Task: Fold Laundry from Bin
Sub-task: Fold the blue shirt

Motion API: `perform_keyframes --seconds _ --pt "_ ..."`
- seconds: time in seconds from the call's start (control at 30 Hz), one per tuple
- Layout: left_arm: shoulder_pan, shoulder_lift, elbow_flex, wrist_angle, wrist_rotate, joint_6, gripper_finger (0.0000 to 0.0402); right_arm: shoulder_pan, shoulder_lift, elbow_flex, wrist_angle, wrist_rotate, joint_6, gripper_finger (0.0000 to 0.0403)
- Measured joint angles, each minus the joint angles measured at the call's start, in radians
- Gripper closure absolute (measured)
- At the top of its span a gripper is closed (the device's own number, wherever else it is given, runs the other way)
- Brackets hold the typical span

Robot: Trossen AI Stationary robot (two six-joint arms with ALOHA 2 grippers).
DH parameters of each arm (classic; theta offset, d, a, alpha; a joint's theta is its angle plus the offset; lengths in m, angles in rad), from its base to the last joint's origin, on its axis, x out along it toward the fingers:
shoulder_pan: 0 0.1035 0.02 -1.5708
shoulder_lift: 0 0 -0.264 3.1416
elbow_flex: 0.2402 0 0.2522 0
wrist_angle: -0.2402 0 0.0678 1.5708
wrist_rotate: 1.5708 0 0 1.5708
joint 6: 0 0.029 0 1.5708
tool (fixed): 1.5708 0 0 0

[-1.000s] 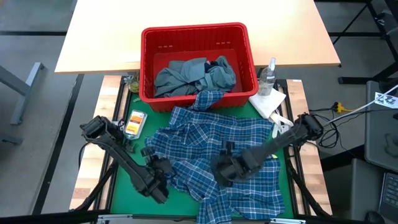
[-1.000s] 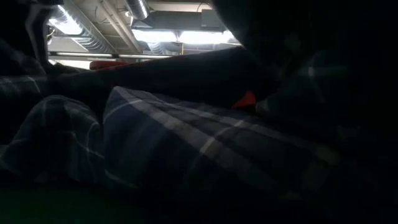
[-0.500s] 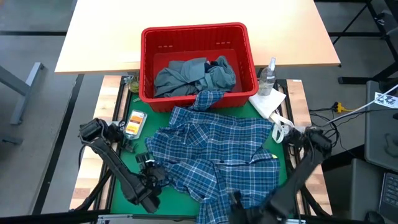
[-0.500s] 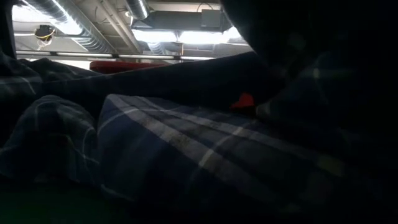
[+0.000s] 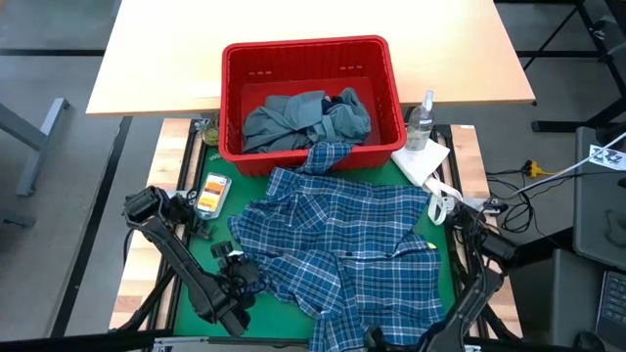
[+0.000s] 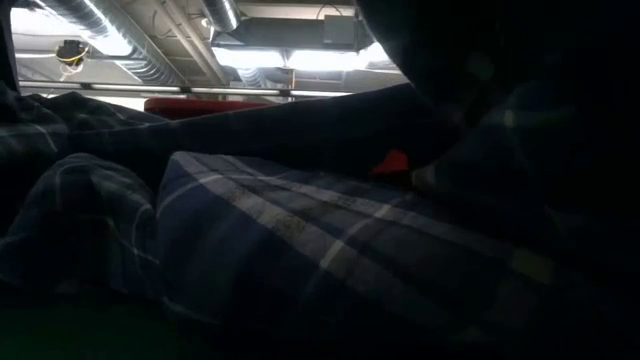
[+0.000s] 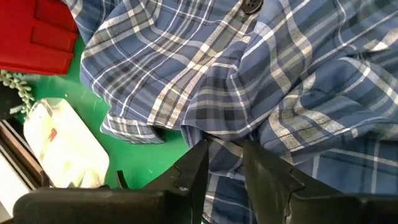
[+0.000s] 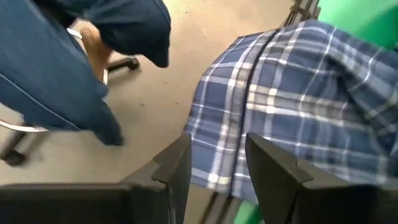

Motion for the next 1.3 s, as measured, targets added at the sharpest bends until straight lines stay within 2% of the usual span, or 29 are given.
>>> perform_keyframes --seconds 0.3,0.47,0.67,1.0,1.3 --pt "0.000 0.000 0.000 0.012 0.000 -0.049 0.0305 0.000 0.009 0.000 0.001 0.007 -0.241 0.0251" --pt "0.000 0.000 0.000 0.032 0.000 -0.049 0.0305 -0.014 0.041 0.000 -0.003 0.026 -0.313 0.0251" --pt "0.000 0.000 0.000 0.039 -0.001 -0.049 0.0305 -0.041 0.098 0.000 -0.012 -0.028 -0.368 0.0251" --pt "0.000 0.000 0.000 0.051 0.000 -0.049 0.0305 -0.087 0.113 0.001 -0.110 -0.041 -0.321 0.0251" --pt "0.000 0.000 0.000 0.054 0.000 -0.049 0.0305 -0.114 0.126 0.000 -0.113 -0.165 -0.232 0.0256"
